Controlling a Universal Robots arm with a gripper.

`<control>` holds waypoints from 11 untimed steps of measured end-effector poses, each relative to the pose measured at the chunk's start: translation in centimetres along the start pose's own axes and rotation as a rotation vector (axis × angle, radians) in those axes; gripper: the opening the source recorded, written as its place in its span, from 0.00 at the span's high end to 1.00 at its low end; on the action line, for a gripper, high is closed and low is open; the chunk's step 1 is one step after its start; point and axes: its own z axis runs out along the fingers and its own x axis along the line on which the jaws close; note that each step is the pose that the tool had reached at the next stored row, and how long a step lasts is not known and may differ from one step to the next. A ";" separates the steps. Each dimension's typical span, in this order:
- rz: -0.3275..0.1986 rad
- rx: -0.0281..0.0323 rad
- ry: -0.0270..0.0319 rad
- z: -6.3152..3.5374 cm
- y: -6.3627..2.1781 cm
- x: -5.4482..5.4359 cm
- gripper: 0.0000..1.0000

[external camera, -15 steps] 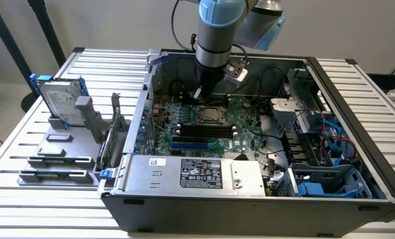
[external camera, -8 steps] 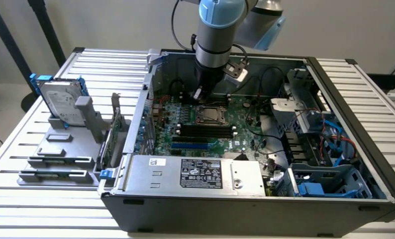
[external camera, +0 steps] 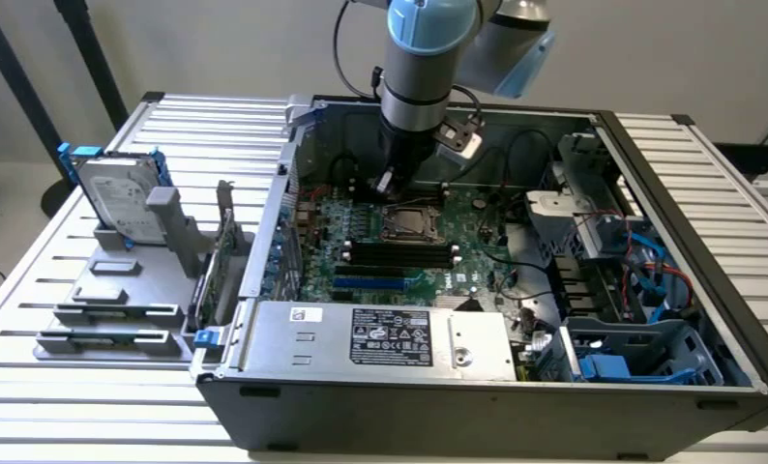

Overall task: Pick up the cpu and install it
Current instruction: 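Install the first cpu locking lever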

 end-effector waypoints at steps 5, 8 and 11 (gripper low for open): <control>0.000 0.0000 -0.0004 0.01 0.01 0.0 0.89; 0.000 0.0000 -0.0004 0.01 0.09 0.1 0.89; 0.000 0.0000 -0.0003 0.01 0.21 0.1 0.89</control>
